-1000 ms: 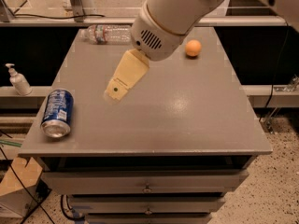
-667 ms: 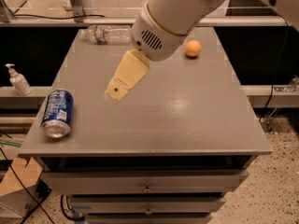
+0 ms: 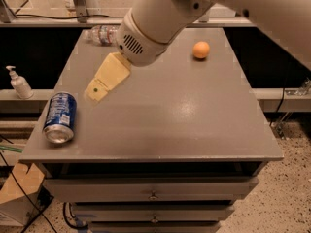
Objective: Place pepsi can upright
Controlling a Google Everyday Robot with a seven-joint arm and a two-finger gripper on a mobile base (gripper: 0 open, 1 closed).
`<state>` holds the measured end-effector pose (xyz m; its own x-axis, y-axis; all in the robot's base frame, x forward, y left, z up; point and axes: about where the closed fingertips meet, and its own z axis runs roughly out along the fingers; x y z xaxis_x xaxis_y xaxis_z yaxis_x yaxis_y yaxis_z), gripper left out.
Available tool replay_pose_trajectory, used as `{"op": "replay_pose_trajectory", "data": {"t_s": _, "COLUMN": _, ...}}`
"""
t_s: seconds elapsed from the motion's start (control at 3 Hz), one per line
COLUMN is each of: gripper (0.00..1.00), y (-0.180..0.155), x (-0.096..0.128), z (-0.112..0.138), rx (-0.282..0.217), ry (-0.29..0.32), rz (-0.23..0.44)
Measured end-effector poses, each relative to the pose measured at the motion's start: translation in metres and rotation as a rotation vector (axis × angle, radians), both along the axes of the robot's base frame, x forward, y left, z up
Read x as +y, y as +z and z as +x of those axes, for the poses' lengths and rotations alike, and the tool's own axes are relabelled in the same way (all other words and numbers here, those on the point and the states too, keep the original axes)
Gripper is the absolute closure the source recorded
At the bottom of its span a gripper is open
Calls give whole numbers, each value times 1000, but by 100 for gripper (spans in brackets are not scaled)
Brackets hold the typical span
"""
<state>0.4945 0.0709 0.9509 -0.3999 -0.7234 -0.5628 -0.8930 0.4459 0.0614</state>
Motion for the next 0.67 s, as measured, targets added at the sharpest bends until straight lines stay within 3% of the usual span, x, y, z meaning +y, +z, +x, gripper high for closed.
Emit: {"op": "replay_pose_trajectory", "data": {"t_s": 0.67, "gripper": 0, "y": -22, "x": 74, "z": 19, "rx": 67, "ry": 6, "rz": 87}}
